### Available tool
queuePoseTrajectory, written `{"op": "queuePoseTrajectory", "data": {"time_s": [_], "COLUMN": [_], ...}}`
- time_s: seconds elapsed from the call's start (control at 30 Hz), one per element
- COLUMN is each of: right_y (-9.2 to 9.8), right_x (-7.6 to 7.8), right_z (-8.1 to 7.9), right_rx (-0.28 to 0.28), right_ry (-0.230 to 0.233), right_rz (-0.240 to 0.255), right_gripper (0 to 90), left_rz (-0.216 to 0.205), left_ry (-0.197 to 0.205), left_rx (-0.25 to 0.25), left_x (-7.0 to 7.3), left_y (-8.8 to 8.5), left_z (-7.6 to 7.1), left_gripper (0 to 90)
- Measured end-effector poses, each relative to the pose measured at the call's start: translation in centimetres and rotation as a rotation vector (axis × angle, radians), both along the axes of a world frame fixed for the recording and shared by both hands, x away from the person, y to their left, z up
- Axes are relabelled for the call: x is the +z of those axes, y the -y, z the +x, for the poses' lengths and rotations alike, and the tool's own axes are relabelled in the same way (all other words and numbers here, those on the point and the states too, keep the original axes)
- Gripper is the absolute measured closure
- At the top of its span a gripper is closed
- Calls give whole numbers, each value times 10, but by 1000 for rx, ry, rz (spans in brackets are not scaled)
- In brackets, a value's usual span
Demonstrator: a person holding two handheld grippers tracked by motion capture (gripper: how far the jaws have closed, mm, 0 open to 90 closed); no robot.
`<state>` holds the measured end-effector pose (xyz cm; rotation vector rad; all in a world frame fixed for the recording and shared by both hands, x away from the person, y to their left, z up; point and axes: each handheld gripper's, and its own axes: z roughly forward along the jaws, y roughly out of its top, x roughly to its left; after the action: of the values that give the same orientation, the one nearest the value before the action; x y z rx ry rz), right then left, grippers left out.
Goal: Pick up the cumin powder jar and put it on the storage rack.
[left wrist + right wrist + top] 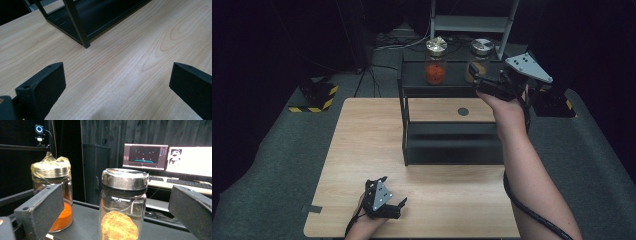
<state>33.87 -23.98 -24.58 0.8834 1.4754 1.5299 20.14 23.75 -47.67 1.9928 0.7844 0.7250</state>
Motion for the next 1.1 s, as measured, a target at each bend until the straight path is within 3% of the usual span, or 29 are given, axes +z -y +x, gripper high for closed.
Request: {"op": "queuePoseTrajectory", "data": {"time_s": [0.7,1.1], "right_y": [16,23], "right_x": [-16,-36], "right_z": [-35,-62], "right_rx": [45,41], "right_ry": [21,29], "right_rz": [-18,-61], "right_gripper": [0,0], "left_rz": [2,-1], "left_ry": [-3,-2], "left_rx": [1,0], "left_x": [0,0], "left_y": [1,0], "left_z": [0,0], "left_gripper": [8,9]}}
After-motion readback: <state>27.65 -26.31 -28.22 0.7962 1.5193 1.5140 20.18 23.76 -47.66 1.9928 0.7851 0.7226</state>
